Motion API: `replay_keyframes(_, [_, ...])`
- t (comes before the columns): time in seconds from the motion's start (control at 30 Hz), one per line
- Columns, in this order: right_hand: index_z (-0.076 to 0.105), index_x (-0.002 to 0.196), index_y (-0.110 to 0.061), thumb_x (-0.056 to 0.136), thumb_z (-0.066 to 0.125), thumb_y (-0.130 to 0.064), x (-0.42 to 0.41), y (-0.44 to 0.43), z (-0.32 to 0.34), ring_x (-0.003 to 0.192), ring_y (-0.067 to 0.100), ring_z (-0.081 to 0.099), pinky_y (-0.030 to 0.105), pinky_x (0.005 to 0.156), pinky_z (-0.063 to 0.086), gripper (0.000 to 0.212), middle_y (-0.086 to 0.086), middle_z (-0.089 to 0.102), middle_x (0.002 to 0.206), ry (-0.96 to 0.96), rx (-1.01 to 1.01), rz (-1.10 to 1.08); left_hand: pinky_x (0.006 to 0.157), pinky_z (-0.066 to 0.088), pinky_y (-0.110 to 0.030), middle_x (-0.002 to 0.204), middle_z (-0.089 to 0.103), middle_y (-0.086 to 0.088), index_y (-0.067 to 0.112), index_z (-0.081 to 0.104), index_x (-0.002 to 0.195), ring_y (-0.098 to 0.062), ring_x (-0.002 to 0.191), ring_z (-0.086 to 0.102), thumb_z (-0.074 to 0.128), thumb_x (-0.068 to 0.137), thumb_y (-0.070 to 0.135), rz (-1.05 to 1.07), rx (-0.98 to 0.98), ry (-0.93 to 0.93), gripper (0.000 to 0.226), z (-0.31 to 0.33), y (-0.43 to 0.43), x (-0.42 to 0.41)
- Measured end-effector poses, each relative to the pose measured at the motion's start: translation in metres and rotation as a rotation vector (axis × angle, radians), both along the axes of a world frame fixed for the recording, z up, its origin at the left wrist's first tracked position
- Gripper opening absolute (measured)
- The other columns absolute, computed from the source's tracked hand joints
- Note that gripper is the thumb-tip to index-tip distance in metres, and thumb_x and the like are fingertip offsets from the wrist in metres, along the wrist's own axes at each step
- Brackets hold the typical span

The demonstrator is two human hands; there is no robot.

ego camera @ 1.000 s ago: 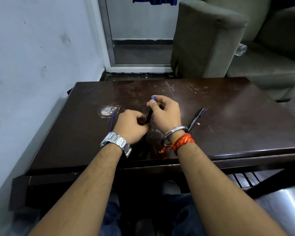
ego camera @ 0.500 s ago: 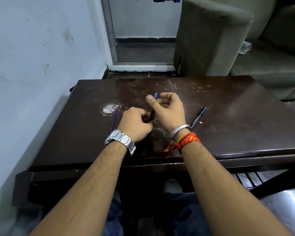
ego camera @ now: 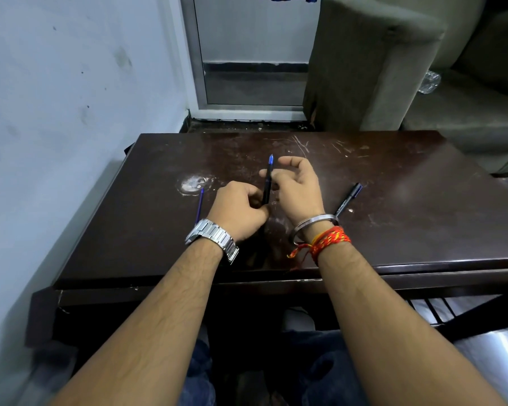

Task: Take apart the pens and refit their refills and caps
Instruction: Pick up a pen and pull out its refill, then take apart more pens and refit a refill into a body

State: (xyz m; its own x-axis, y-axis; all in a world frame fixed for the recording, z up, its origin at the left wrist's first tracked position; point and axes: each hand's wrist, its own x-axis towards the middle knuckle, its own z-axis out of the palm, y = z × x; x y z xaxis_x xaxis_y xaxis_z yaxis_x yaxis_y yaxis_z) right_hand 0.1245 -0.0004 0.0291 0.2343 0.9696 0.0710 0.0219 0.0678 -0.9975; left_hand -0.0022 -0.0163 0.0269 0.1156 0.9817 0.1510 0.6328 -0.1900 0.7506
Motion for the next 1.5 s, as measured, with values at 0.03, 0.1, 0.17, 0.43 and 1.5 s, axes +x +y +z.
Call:
replay_keyframes(0.03, [0.052, 0.098, -0.028, 0.089, 0.059, -0.015, 0.0, 0.001, 0.001, 0.076, 0.011, 0.065, 0.033, 0.073, 0.053, 0.017, -0.001, 0.075, 0.089, 0.028, -0.014, 0.009, 0.054, 0.041, -0.01, 0.062, 0.068, 0.013, 0.033, 0.067, 0.062, 0.002, 0.061, 0.063, 0.076, 0.073, 0.022, 0.001, -0.003, 0.0, 0.018, 0.0, 0.0, 0.0])
replay_keyframes(0.1, [0.053, 0.099, -0.028, 0.086, 0.067, -0.031, 0.0, 0.0, -0.001, 0.074, 0.01, 0.06, 0.034, 0.074, 0.053, 0.02, -0.004, 0.069, 0.09, -0.021, -0.008, 0.001, 0.059, 0.047, -0.016, 0.067, 0.071, 0.011, 0.03, 0.07, 0.067, -0.003, 0.066, 0.067, 0.076, 0.073, 0.023, 0.006, -0.004, 0.016, 0.012, 0.0, 0.001, 0.0])
replay_keyframes(0.17, [0.052, 0.101, -0.027, 0.079, 0.076, -0.037, 0.0, -0.003, -0.004, 0.07, 0.003, 0.059, 0.022, 0.067, 0.052, 0.033, -0.009, 0.064, 0.083, -0.106, 0.026, -0.012, 0.057, 0.045, -0.017, 0.064, 0.069, 0.008, 0.024, 0.068, 0.064, -0.005, 0.062, 0.065, 0.076, 0.073, 0.023, 0.007, 0.002, 0.032, 0.012, -0.001, 0.001, 0.0])
replay_keyframes(0.43, [0.053, 0.105, -0.025, 0.08, 0.076, -0.037, -0.001, -0.004, -0.002, 0.075, 0.01, 0.061, 0.034, 0.076, 0.055, 0.036, -0.004, 0.067, 0.085, -0.126, 0.006, -0.02, 0.059, 0.045, -0.017, 0.064, 0.069, 0.009, 0.024, 0.067, 0.065, -0.005, 0.067, 0.065, 0.075, 0.075, 0.022, -0.014, -0.013, 0.061, 0.012, 0.0, 0.0, -0.001])
replay_keyframes(1.5, [0.077, 0.087, -0.011, 0.076, 0.075, -0.013, 0.049, 0.001, -0.009, 0.078, 0.018, 0.062, 0.019, 0.072, 0.044, 0.012, 0.005, 0.071, 0.085, -0.685, -0.273, -0.19, 0.066, 0.056, -0.021, 0.065, 0.075, -0.002, 0.017, 0.07, 0.075, -0.013, 0.07, 0.073, 0.075, 0.074, 0.018, 0.087, -0.153, 0.05, 0.005, -0.006, 0.004, -0.006])
